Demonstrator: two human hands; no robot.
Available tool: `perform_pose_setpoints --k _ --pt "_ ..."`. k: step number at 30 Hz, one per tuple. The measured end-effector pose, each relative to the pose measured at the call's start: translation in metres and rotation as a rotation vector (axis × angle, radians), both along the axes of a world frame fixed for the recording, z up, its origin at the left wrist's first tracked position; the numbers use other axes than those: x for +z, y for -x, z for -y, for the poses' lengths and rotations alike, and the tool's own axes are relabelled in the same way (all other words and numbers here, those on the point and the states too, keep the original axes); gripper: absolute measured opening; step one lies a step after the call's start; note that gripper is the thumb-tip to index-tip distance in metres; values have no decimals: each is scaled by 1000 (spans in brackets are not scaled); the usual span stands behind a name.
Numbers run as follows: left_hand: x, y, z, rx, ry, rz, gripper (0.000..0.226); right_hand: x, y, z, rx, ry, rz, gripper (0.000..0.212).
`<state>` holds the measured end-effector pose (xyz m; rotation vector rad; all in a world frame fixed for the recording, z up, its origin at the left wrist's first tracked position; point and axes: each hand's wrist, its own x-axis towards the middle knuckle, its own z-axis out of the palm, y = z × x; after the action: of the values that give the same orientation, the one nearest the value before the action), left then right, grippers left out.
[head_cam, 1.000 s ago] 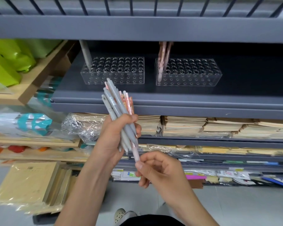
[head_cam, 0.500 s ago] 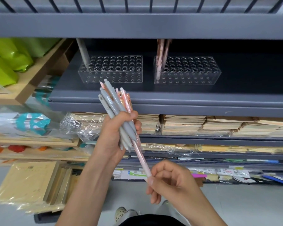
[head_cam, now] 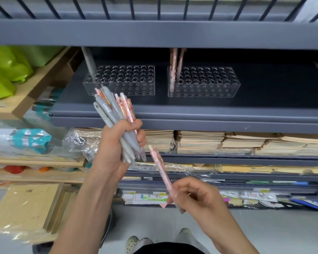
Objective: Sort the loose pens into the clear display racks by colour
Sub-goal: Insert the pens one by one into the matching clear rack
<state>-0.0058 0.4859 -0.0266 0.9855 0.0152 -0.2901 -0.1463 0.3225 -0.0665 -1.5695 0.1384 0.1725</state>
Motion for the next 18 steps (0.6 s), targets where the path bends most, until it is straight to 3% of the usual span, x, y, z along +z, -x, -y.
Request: perform_pose_setpoints --k 5,11,18 --pt "-4 4 1 3 23 15 27 21 -18 15 -152 -51 93 5" --pt "-8 14 7 -19 -18 7 24 63 -69 48 -315 90 374 7" --pt "-9 20 4 -52 -90 -38 11 93 -149 66 -477 271 487 16"
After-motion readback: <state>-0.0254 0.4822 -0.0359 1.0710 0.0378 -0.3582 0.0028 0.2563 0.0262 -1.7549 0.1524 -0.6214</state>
